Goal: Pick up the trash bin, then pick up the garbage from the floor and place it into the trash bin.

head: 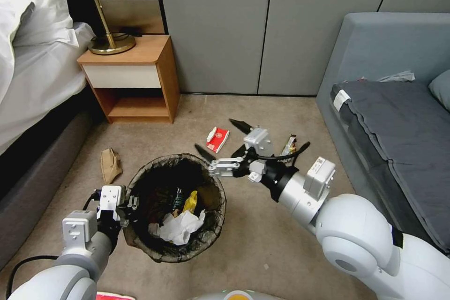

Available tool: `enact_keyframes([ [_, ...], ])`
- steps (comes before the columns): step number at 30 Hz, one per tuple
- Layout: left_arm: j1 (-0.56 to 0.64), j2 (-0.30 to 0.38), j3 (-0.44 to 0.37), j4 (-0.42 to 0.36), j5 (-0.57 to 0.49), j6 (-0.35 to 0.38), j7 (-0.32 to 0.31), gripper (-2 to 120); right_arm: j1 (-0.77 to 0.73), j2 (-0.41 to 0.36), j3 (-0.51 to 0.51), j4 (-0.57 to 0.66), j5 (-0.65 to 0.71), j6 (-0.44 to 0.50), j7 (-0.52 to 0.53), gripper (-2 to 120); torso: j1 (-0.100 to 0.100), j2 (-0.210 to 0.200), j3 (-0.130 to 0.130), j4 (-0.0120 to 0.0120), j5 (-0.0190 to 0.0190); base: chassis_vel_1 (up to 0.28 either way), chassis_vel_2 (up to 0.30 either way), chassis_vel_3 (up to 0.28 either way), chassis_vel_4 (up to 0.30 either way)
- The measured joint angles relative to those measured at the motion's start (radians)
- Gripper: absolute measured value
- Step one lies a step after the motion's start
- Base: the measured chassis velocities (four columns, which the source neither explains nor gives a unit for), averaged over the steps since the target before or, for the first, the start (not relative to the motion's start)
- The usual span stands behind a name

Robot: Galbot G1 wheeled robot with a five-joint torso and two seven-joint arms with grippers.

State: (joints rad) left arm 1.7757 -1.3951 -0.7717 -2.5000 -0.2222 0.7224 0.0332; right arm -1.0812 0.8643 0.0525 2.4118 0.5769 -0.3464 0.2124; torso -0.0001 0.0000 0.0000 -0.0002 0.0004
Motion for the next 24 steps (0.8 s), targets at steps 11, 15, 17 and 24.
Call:
enact_keyframes([
  [11, -0.003, -0.009, 0.004, 0.0, -0.004, 0.0, 0.0, 1, -0.272, 0.101, 0.309, -0.042, -0.132, 0.056, -0.004, 100, 0.0, 0.0, 0.0, 0.0002, -0.0002, 0.0, 0.0, 0.0, 0.0],
  [15, -0.005, -0.007, 0.002, 0.0, -0.004, -0.002, 0.0, 1, -0.384, 0.189, 0.409, -0.042, -0.234, 0.084, -0.04, 100, 0.0, 0.0, 0.0, 0.0003, -0.0004, 0.0, 0.0, 0.0, 0.0],
  [17, -0.007, -0.007, 0.002, 0.0, -0.004, -0.002, 0.0, 1, -0.409, 0.215, 0.428, -0.041, -0.262, 0.093, -0.049, 100, 0.0, 0.0, 0.0, 0.0002, -0.0004, 0.0, 0.0, 0.0, 0.0],
  [24, -0.01, -0.017, 0.004, 0.0, 0.007, -0.011, 0.006, 1, -0.604, 0.442, 0.509, -0.033, -0.451, 0.179, -0.103, 100, 0.0, 0.0, 0.0, 0.0002, -0.0006, 0.0, 0.0, 0.0, 0.0],
])
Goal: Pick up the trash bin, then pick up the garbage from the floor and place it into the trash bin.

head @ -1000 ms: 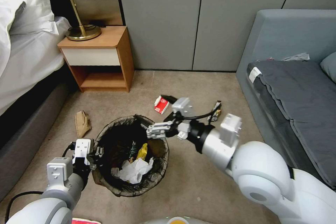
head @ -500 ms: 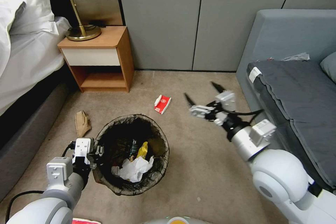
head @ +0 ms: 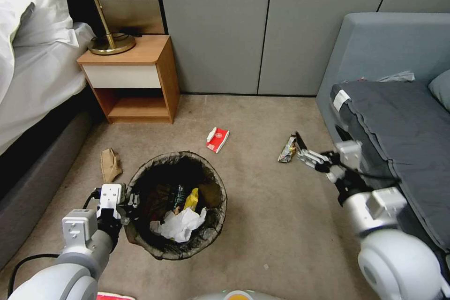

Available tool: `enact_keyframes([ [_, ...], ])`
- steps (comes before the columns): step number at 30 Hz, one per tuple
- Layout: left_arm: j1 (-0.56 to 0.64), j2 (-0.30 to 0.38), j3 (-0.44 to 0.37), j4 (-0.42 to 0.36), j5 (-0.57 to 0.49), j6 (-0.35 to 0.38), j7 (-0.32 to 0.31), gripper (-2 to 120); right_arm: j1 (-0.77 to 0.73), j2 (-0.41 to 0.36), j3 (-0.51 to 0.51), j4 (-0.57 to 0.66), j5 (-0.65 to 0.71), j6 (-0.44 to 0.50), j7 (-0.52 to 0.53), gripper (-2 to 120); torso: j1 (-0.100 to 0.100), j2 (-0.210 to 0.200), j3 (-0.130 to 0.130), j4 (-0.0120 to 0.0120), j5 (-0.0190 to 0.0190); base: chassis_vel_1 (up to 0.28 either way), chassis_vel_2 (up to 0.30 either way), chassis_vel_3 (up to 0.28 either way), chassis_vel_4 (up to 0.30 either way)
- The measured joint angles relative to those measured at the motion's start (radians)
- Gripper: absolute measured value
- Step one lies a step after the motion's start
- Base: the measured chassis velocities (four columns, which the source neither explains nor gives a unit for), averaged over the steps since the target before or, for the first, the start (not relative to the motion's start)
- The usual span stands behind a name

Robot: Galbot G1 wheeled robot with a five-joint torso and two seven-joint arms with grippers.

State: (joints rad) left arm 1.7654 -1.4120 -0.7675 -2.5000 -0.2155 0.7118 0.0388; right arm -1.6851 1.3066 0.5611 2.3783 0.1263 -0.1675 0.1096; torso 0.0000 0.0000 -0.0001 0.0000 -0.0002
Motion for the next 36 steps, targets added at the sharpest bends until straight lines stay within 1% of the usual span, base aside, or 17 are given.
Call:
enact_keyframes([
  [1, -0.001, -0.002, -0.001, 0.0, 0.009, -0.004, 0.003, 1, -0.028, 0.027, 0.007, 0.0, -0.023, 0.019, -0.006, 100, 0.0, 0.0, 0.0, -0.0001, 0.0, 0.0, 0.0, 0.0, 0.0],
  [2, -0.001, -0.002, -0.001, 0.0, 0.009, -0.004, 0.003, 1, -0.028, 0.027, 0.007, 0.0, -0.023, 0.019, -0.006, 100, 0.0, 0.0, 0.0, -0.0001, 0.0, 0.0, 0.0, 0.0, 0.0],
  [5, -0.007, -0.001, -0.004, 0.0, 0.029, -0.011, 0.012, 1, -0.08, 0.082, 0.022, 0.0, -0.065, 0.057, -0.012, 100, 0.0, 0.0, 0.0, 0.0, 0.0, 0.0, 0.0, 0.0, 0.0],
  [6, -0.007, -0.001, -0.004, 0.0, 0.029, -0.011, 0.012, 1, -0.08, 0.082, 0.022, 0.0, -0.065, 0.057, -0.012, 100, 0.0, 0.0, 0.0, 0.0, 0.0, 0.0, 0.0, 0.0, 0.0],
  [9, -0.009, 0.001, 0.002, 0.0, 0.065, -0.02, 0.033, 1, -0.113, 0.121, 0.03, 0.001, -0.096, 0.089, -0.028, 100, 0.0, 0.0, 0.0, 0.0, 0.0, 0.0, 0.0, 0.0, 0.0],
  [13, -0.009, -0.006, 0.008, 0.0, 0.084, -0.026, 0.044, 1, -0.126, 0.145, 0.025, -0.002, -0.114, 0.109, -0.032, 100, 0.0, 0.0, 0.0, 0.0, 0.0001, 0.0, 0.0, 0.0, 0.0],
  [17, -0.009, -0.006, 0.007, 0.0, 0.085, -0.026, 0.046, 1, -0.133, 0.16, 0.028, -0.003, -0.119, 0.119, -0.033, 100, 0.0, 0.0, 0.0, 0.0, 0.0002, -0.03, 0.029, 0.04, -0.035],
  [36, -0.009, -0.007, 0.009, 0.0, 0.081, -0.028, 0.05, 1, -0.13, 0.16, 0.058, -0.011, -0.115, 0.113, -0.038, 100, 0.0, 0.0, 0.0, 0.0001, 0.0002, -0.075, 0.082, 0.074, -0.081],
])
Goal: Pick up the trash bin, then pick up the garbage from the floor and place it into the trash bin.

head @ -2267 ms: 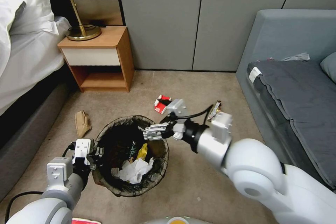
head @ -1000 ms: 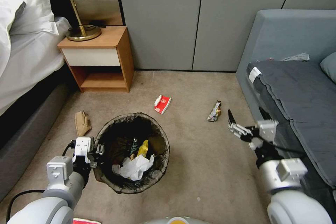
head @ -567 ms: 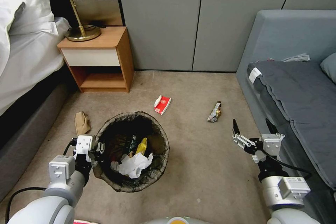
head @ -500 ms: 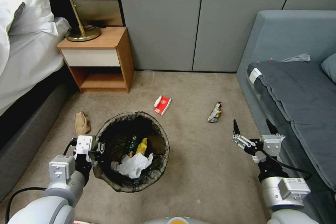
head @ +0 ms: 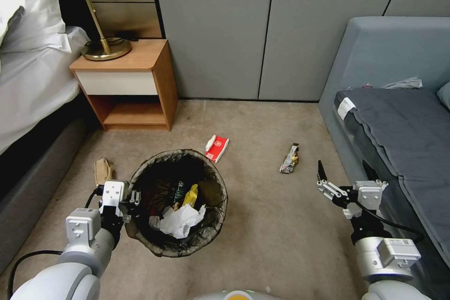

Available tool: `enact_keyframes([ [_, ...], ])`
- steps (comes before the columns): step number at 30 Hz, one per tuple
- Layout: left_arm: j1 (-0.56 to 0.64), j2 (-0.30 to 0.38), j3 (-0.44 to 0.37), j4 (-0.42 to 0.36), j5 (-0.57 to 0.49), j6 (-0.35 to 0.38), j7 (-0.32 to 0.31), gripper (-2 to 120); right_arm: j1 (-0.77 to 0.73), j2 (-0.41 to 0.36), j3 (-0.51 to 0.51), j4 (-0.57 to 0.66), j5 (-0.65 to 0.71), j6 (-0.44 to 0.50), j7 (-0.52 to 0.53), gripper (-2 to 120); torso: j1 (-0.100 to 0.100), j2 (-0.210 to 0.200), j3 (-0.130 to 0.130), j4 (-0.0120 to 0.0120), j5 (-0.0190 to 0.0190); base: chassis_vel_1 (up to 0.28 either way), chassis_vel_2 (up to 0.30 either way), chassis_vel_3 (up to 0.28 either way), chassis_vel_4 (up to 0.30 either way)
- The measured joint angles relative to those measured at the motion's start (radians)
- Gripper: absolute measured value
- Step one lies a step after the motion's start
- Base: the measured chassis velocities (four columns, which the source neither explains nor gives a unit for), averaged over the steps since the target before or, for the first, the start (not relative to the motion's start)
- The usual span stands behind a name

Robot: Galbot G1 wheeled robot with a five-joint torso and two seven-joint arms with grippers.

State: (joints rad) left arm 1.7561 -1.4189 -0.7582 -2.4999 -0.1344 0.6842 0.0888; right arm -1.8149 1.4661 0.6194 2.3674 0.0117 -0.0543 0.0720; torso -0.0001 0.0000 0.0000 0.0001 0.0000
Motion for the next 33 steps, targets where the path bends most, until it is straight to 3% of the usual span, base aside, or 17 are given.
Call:
enact_keyframes([
  [33, -0.003, 0.001, -0.002, 0.0, -0.014, 0.001, 0.001, 1, 0.007, -0.004, -0.018, -0.008, -0.003, -0.008, -0.003, 100, 0.0, 0.0, 0.0, -0.0001, 0.0001, -0.08, 0.081, 0.08, -0.083],
])
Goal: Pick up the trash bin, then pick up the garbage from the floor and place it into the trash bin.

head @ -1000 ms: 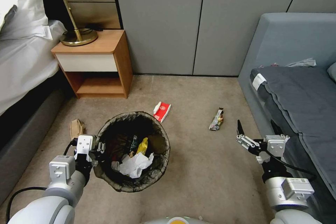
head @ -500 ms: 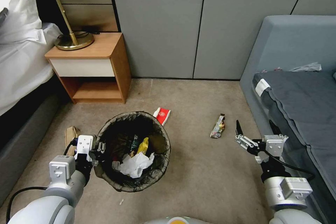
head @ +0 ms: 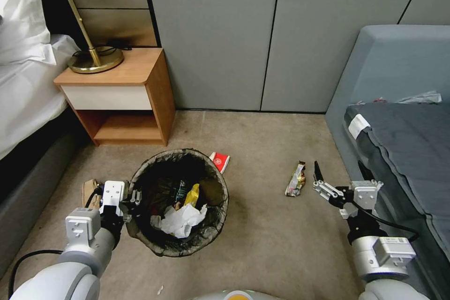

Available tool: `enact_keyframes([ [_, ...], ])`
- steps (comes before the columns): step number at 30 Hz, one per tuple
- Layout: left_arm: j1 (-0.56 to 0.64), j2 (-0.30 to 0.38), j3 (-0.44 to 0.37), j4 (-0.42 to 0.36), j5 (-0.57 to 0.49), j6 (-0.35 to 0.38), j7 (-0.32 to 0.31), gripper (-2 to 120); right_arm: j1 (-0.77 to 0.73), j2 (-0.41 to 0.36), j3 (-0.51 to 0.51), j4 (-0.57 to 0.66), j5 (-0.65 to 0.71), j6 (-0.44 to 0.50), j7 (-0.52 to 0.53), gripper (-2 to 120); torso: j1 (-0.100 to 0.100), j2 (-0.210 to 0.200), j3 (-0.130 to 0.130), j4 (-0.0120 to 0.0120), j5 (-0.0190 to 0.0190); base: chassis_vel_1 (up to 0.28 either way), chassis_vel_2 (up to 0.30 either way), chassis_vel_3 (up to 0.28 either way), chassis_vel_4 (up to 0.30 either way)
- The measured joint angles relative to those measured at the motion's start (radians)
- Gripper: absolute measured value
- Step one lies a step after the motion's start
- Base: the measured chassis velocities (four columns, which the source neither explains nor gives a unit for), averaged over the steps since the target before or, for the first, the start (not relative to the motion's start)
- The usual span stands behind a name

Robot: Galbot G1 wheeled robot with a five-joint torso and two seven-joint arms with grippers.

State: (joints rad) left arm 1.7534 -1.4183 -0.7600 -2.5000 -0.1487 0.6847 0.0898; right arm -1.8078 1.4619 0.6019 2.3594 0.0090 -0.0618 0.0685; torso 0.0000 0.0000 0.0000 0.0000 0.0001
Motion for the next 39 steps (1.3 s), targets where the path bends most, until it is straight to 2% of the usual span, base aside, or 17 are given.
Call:
enact_keyframes([
  [22, 0.005, -0.002, -0.001, 0.0, -0.002, 0.002, -0.001, 1, 0.005, -0.013, -0.021, -0.025, 0.015, -0.013, 0.001, 100, 0.0, 0.0, 0.0, -0.0002, -0.0002, -0.082, 0.086, 0.087, -0.089],
  [29, 0.013, -0.005, -0.005, 0.0, -0.005, 0.003, -0.005, 1, 0.08, -0.034, -0.057, -0.115, 0.086, -0.115, 0.034, 100, 0.0, 0.0, 0.0, 0.0, -0.0002, -0.01, 0.004, 0.006, -0.008],
  [32, 0.017, -0.005, -0.011, 0.0, -0.01, 0.003, -0.008, 1, 0.174, -0.063, -0.09, -0.197, 0.195, -0.213, 0.113, 100, 0.0, 0.0, 0.0, 0.0001, -0.0002, 0.0, 0.0, 0.0, 0.0],
  [33, 0.017, -0.005, -0.011, 0.0, -0.01, 0.003, -0.008, 1, 0.174, -0.063, -0.09, -0.197, 0.195, -0.213, 0.113, 100, 0.0, 0.0, 0.0, 0.0001, -0.0002, 0.0, 0.0, 0.0, 0.0],
  [35, 0.016, 0.001, -0.017, 0.0, -0.022, 0.004, -0.017, 1, 0.232, -0.079, -0.106, -0.265, 0.262, -0.251, 0.147, 100, 0.0, 0.0, 0.0, 0.0001, 0.0, 0.0, 0.0, 0.0, 0.0],
  [39, 0.017, 0.003, -0.024, 0.0, -0.031, 0.004, -0.026, 1, 0.294, -0.093, -0.118, -0.38, 0.289, -0.263, 0.164, 100, 0.0, 0.0, 0.0, 0.0001, 0.0, 0.0, 0.0, 0.0, 0.0],
])
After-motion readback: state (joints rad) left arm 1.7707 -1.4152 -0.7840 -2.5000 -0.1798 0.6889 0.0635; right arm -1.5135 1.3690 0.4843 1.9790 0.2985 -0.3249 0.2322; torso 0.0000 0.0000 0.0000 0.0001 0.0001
